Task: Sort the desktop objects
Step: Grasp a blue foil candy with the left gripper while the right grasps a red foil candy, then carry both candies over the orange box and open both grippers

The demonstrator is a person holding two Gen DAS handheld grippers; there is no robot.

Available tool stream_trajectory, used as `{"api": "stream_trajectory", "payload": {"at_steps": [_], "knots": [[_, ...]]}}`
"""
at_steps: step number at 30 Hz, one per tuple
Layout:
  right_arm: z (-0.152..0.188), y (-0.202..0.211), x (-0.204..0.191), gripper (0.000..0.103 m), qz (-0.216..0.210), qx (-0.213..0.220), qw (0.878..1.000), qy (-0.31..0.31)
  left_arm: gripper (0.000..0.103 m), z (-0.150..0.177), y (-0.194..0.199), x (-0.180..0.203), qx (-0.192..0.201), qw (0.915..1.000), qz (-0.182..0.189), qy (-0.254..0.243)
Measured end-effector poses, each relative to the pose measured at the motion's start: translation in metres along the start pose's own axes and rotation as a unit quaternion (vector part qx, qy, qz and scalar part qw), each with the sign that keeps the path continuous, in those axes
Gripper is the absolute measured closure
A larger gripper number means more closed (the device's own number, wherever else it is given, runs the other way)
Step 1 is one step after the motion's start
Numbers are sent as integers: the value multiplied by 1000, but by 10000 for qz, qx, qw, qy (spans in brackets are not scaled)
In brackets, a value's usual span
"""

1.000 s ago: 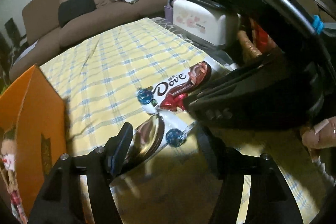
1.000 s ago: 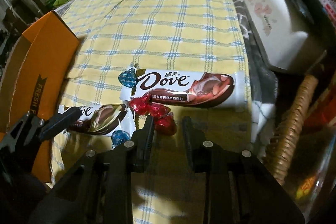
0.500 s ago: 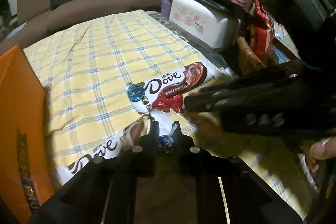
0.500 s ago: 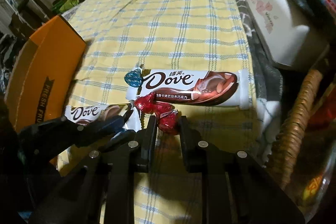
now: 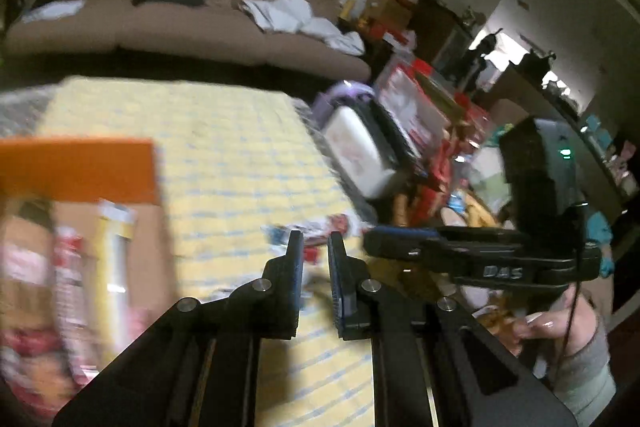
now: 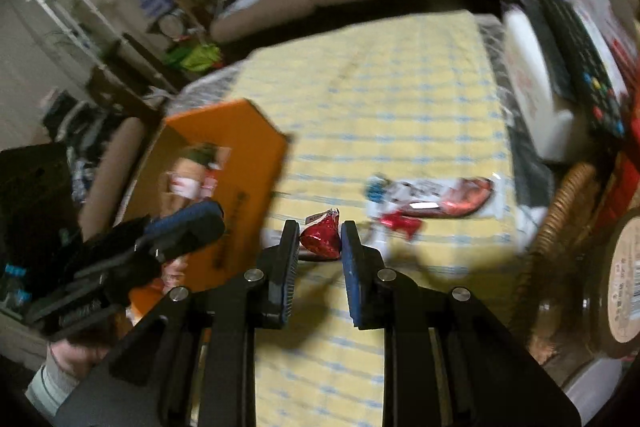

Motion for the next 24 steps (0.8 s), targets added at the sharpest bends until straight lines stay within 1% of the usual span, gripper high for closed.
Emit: {"api": "stream_trajectory", "payload": {"at_steps": [1,2,4,7,8,9,10,11,12,15,17,18,19,22,24], "knots": [[-4,5,-13,83,-27,45,10000,67,92,-3,12,-5,26,9999,-134,-26],[-6,8,-22,83,-57,74,9999,124,94,-5,25,-10,76,9997,-221,-50],[-9,16,-39,83,-21,134,9996,239,94,-3,40,-14,68,9993,-326,-146],[-7,24,-46,83,78,142,9995,277,94,10,36,-12,-158,9979,-517,-363],[-4,26,-43,83,131,145,9995,240,91,16,32,-8,-211,9975,-532,-402],[0,29,-37,83,165,150,9996,170,81,25,21,-2,-283,9975,-493,-430],[3,31,-30,83,192,151,9996,104,73,32,13,2,-327,9973,-461,-459],[6,33,-23,83,223,148,9996,29,57,40,1,8,-379,9968,-468,-519],[9,34,-16,83,251,147,9996,-21,50,48,-8,12,-418,9962,-503,-582],[19,36,7,83,360,137,9992,-117,50,71,-47,23,-637,9928,-644,-786],[23,32,22,83,389,110,9990,-166,50,83,-75,21,-728,9889,-923,-910],[26,30,29,83,416,90,9989,-186,50,86,-84,20,-750,9876,-990,-963],[27,26,36,83,419,72,9989,-197,51,91,-99,15,-807,9844,-1178,-1027],[32,16,50,83,415,10,9989,-234,57,103,-126,-2,-1007,9796,-1462,-946],[35,9,58,83,442,-21,9988,-229,60,108,-140,-13,-1057,9784,-1570,-832]]}}
Point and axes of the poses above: each gripper's, at about its wrist camera, not at the fingertips, and y roughly against the way its jaws point, x to its right, z to its underside, the point moved 8 cm from there along -y, roughly the way its jaws point, and after that the axes turned 15 degrees about z, right-handed, at the moved point
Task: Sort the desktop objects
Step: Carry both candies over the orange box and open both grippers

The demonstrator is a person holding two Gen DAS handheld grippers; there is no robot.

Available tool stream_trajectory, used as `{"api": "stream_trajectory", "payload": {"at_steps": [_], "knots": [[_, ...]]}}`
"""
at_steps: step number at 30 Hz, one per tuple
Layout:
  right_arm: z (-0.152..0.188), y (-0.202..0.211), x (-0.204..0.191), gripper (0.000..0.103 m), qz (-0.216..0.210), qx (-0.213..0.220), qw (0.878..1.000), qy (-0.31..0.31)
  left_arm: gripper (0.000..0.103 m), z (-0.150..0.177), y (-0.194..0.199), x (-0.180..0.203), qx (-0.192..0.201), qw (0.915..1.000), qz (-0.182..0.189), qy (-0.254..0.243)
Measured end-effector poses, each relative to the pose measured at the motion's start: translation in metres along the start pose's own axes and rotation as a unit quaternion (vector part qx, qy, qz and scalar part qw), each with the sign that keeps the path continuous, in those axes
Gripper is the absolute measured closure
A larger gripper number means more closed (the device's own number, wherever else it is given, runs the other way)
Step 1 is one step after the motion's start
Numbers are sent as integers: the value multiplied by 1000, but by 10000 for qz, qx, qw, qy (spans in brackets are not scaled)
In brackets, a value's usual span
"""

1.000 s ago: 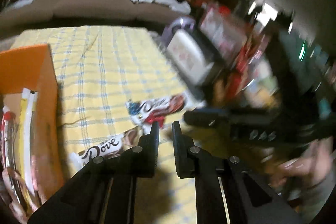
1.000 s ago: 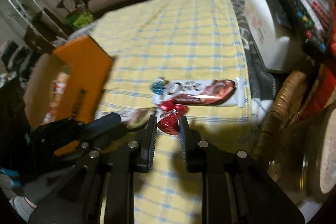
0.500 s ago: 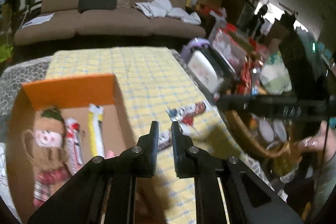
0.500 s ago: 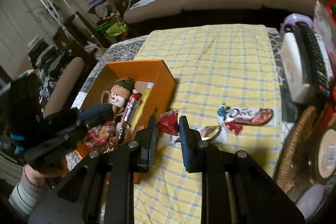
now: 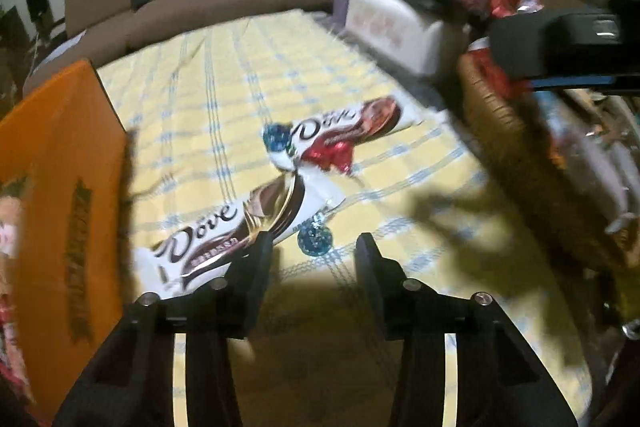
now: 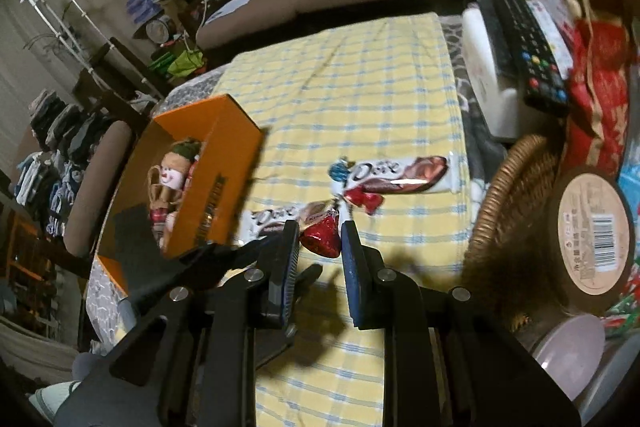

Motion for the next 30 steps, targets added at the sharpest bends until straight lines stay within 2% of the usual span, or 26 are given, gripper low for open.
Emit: {"api": "stream_trajectory", "payload": {"at_steps": [5,7,8,10,14,16,19,23,26,30], "knots": [[5,-13,3,83,-20,-54,9999,89,62,-1,-16,-4,54,10000,-54,-33],[7,-16,0,83,-9,-56,9999,161,73,-3,-18,-4,121,9999,46,-4],[7,-17,-1,83,2,-53,9998,192,82,-4,-19,-6,140,9998,125,61],[7,-17,-4,83,3,-44,9998,208,82,-5,-16,-10,187,9987,363,291],[4,-12,-10,83,-35,18,9998,212,82,-1,-1,-13,324,9964,610,500],[0,-6,-17,83,-69,67,9997,239,82,-1,15,-11,433,9943,762,604],[-5,5,-33,83,-168,160,9993,304,82,-7,51,0,676,9871,1236,765],[-18,21,-64,83,-303,312,9981,445,82,-20,113,9,968,9804,1599,617],[-28,32,-91,83,-455,405,9968,518,82,-28,158,-14,1106,9795,1546,659],[-36,28,-131,83,-590,358,9951,712,82,-30,192,-82,1011,9843,1083,959]]}}
Point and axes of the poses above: each gripper's, at about its wrist camera, not at the fingertips, and y roughly against the way its jaws point, x to its right, z to its underside, the point moved 8 cm from there along -y, roughly the way its jaws point, and after that the axes turned 15 degrees about z, right-handed, at the moved point
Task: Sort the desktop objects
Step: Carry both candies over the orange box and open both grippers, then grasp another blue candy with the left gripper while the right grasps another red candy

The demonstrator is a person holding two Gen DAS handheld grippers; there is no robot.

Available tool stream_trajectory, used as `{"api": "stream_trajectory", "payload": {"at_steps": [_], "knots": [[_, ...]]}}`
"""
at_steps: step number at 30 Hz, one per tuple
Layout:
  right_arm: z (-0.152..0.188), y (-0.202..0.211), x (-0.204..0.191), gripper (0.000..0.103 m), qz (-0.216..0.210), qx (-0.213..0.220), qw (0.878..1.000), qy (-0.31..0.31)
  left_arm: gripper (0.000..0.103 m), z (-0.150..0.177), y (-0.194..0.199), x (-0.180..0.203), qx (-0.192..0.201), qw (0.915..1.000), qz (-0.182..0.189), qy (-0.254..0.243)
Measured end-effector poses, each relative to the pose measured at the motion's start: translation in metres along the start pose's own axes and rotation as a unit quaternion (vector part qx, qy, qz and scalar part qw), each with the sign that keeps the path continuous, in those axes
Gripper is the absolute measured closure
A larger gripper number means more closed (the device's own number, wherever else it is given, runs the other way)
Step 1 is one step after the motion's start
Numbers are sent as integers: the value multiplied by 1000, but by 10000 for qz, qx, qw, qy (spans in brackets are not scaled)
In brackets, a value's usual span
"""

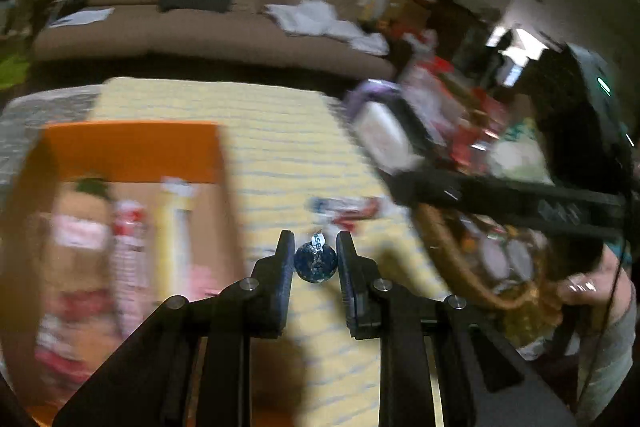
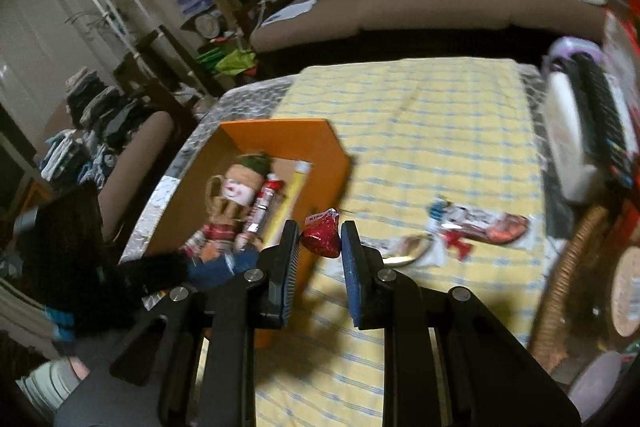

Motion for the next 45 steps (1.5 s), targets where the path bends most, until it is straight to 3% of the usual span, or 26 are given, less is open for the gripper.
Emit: {"api": "stream_trajectory", "payload": {"at_steps": [5,8,16,20,22,24,31,33,35,37,38,41,45], "knots": [[-9,-54,-48,83,125,-383,9982,436,82,-7,7,-85,-221,9953,-345,873],[-11,-96,-61,83,435,-653,9946,677,82,-3,-4,-120,-298,9917,-465,1158],[-6,-158,-89,83,803,-964,9845,1228,82,11,-33,-165,-539,9832,-457,1684],[-4,-173,-102,84,684,-1044,9848,1208,83,18,-31,-177,-574,9780,-545,1930],[-6,-175,-104,83,701,-1044,9848,1196,70,19,-27,-181,-592,9769,-687,1933],[-7,-169,-102,83,608,-971,9874,1094,51,19,-23,-181,-576,9769,-713,1929],[-23,-116,-77,73,380,-527,9952,736,46,4,-5,-161,-282,9813,-512,1834],[-27,-93,-63,65,426,-357,9961,691,45,-4,-4,-143,-257,9845,-382,1693],[-29,-69,-38,46,640,-188,9957,649,44,-12,-5,-119,-263,9890,-231,1437],[-28,-50,-10,40,976,-74,9931,647,37,-20,-10,-87,-280,9936,-34,1096],[-25,-44,7,40,1165,-50,9911,640,30,-23,-14,-70,-279,9952,66,939],[-11,-42,57,40,1406,-221,9895,269,29,-23,-30,-25,-375,9976,287,512],[20,-68,105,40,1651,-594,9844,-128,29,-11,-64,18,-627,9978,107,-207]]}}
Point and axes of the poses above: each gripper's, at about its wrist camera, not at the fingertips, and y roughly against the way its jaws point, x to its right, z to its underside, the point moved 8 cm from there along -y, roughly the way its jaws point, and after that the axes turned 15 degrees about z, right-handed, at the moved point
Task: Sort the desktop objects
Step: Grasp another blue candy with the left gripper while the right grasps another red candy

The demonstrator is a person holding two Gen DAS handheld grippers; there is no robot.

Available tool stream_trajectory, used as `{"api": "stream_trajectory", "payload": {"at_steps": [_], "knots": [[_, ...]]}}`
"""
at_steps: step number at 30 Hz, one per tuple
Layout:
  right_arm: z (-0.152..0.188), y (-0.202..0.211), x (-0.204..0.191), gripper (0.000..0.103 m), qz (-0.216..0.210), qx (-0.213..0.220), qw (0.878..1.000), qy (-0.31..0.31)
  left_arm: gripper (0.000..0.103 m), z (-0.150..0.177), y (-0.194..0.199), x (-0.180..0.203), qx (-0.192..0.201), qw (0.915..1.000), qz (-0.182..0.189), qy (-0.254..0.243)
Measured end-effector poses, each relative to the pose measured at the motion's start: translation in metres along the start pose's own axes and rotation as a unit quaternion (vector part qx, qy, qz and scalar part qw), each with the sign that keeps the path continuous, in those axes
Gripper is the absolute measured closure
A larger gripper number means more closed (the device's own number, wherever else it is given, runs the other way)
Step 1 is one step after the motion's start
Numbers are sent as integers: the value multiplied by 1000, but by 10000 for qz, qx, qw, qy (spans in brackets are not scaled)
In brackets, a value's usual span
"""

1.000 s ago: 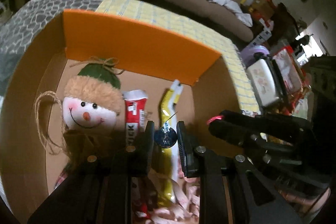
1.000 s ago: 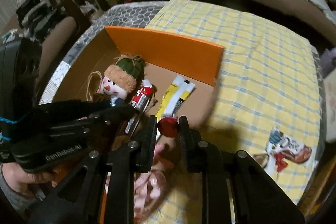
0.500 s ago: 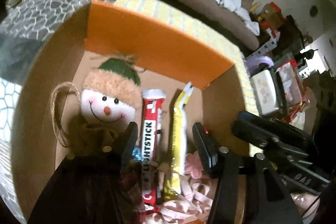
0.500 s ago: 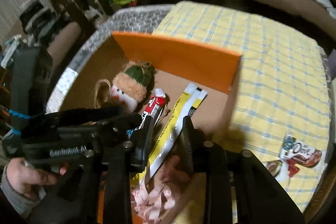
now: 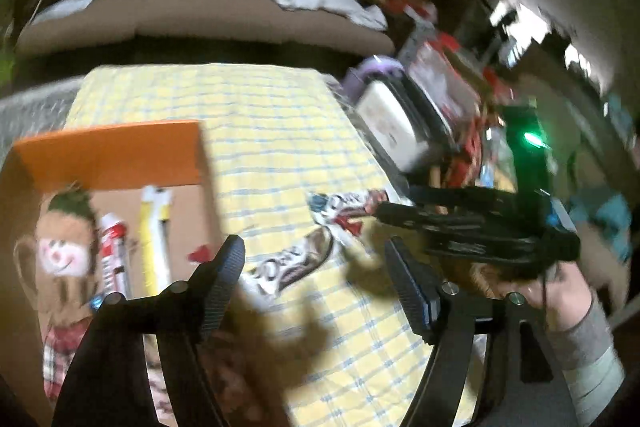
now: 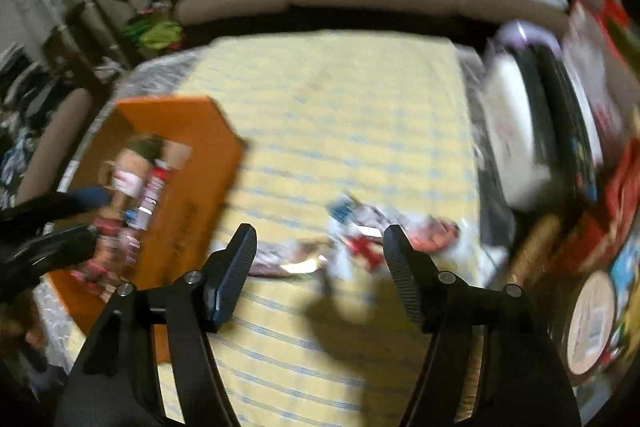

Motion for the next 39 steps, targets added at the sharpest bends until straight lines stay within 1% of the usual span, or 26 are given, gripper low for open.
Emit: {"api": "stream_trajectory", "payload": {"at_steps": [2,3,5,6,7,8,9,11,14,17,18,19,20,21,24,26,28,31,34,35,36,37,38,39], "knots": [[9,-18,13,42,-10,-157,9997,-181,29,6,-19,8,-119,9998,-115,-67],[14,-26,18,44,-53,-214,9993,-298,29,6,-27,7,-97,9999,-107,65],[18,-40,26,47,-148,-268,9981,-535,29,4,-35,0,32,9982,20,595],[19,-47,28,48,-138,-276,9977,-611,29,2,-39,-5,110,9959,123,886],[20,-55,30,51,-132,-281,9973,-660,29,0,-42,-9,184,9937,161,1096],[21,-61,31,55,-134,-301,9971,-680,29,0,-43,-13,222,9926,149,1186],[22,-69,30,57,-153,-331,9970,-681,29,-3,-45,-16,231,9923,118,1209],[21,-76,26,60,-43,-265,9981,-550,29,-7,-49,-20,200,9931,12,1156],[26,-87,16,61,39,-294,9990,-327,29,-9,-57,-21,141,9941,-77,1075],[26,-94,13,62,97,-199,9995,-214,29,-12,-68,-24,32,9947,-187,1010],[27,-96,13,63,108,-198,9995,-202,29,-14,-72,-25,6,9948,-224,996],[27,-96,13,70,160,-181,9996,-148,29,-16,-74,-26,-4,9947,-241,1002],[28,-96,13,80,252,-157,9995,-46,29,-19,-79,-25,-19,9946,-238,1009],[29,-94,13,83,269,-153,9995,50,29,-22,-83,-24,-35,9946,-239,1011],[31,-85,16,83,199,-89,9997,81,29,-29,-101,-24,-191,9950,-323,930],[30,-73,20,83,125,6,9999,36,29,-31,-117,-29,-303,9943,-460,913],[31,-55,24,83,-8,120,9999,-25,29,-32,-134,-35,-409,9933,-641,869],[35,-29,29,83,-201,252,9994,-92,29,-31,-156,-39,-548,9926,-855,668],[39,-9,34,83,-440,333,9983,-193,29,-23,-177,-46,-716,9902,-1071,542],[40,-6,35,83,-439,337,9983,-186,34,-20,-181,-47,-744,9899,-1076,550],[40,-3,37,83,-426,344,9984,-161,45,-17,-184,-49,-767,9892,-1117,567],[40,-2,37,83,-424,350,9984,-143,52,-13,-186,-50,-774,9890,-1114,586],[39,0,39,83,-411,359,9984,-125,62,-11,-187,-51,-783,9892,-1079,607],[38,1,40,83,-398,371,9985,-114,62,-9,-188,-51,-763,9897,-1043,613]]}}
Point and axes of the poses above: each gripper's, at about its wrist camera, not at the fingertips, and y roughly against the way its jaws point, x to its right, z to its underside, the point moved 8 cm from there along -y, roughly the way its jaws point, and after that the axes turned 15 degrees about z, right-handed, at the moved point
